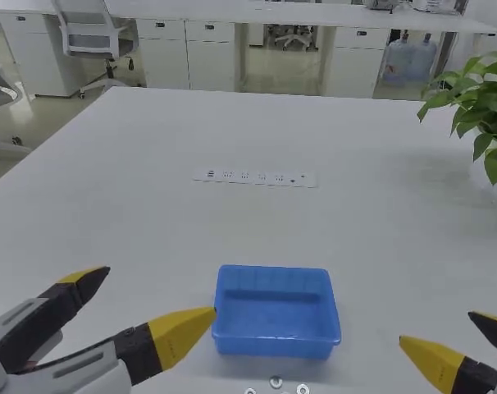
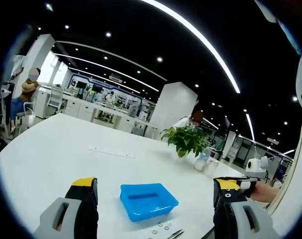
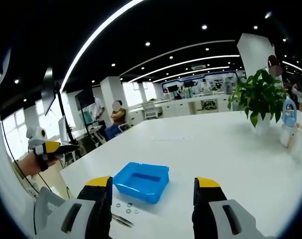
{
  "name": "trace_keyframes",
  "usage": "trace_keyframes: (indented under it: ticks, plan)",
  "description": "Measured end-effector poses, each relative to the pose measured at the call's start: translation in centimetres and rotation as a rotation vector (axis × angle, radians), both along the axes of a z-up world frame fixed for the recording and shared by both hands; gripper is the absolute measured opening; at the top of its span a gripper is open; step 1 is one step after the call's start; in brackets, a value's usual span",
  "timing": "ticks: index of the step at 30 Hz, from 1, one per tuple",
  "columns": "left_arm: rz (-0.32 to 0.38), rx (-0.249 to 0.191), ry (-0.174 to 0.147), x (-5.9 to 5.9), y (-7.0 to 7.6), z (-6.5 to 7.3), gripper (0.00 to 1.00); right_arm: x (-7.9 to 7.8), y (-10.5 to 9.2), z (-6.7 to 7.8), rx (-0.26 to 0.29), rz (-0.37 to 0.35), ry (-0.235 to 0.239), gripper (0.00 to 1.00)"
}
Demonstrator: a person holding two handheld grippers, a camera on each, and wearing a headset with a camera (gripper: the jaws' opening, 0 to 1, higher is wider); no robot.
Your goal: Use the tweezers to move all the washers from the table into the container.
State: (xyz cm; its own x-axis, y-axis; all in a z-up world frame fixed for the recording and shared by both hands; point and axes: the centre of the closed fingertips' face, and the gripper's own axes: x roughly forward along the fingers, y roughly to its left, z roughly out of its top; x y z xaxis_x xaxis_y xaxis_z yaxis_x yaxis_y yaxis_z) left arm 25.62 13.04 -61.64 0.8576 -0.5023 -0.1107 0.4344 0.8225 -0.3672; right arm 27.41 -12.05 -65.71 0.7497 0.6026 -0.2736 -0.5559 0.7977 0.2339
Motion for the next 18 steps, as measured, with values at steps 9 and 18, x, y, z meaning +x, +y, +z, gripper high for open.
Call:
trace_keyframes:
  ticks: [9,18]
  plan:
    - [-0.041,0.137,0.032,-0.2,0.1,-1.9,0.99,0.3,0.4,-0.6,-0.144,0.044,-0.015,0.58]
    - [-0.11,0.282,0.089,0.3,-0.1,-5.2,0.64,0.8,1.8,-1.2,-0.231,0.17,-0.044,0.35]
